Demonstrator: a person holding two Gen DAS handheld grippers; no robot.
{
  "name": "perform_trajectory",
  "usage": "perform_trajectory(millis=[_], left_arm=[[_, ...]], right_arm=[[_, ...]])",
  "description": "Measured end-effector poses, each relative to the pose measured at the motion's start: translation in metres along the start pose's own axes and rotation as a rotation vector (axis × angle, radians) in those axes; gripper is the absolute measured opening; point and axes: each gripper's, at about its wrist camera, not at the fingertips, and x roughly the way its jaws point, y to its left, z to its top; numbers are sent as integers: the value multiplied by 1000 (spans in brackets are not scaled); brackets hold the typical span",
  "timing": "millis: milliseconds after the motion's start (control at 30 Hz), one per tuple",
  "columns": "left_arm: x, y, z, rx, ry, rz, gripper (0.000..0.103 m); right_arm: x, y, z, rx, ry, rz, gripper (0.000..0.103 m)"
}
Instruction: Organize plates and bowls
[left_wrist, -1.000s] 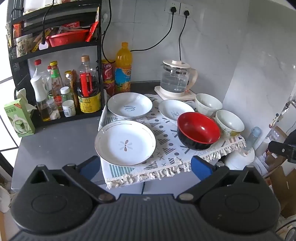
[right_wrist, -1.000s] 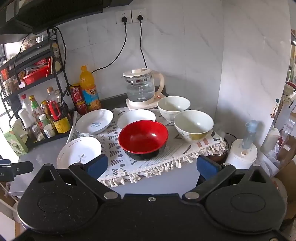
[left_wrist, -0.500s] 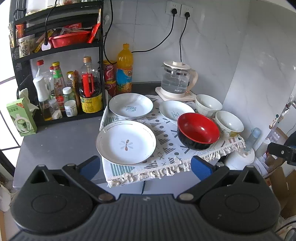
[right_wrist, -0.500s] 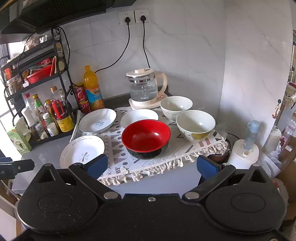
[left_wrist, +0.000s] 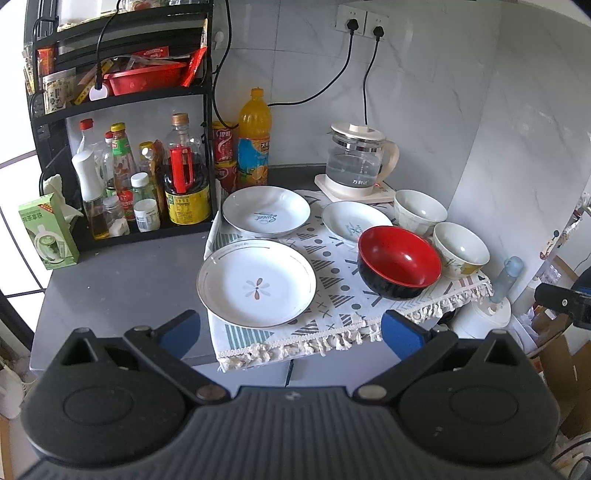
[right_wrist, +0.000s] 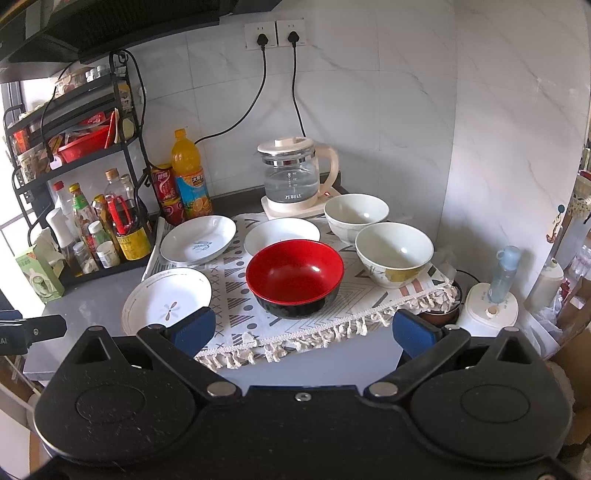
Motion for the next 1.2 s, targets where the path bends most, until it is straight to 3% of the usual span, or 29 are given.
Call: perform_trajectory(millis=[1200], left_arm=[[2,-16,7,-18,16,22,103]], right_arm=[[9,-22,1,0,40,19,103]])
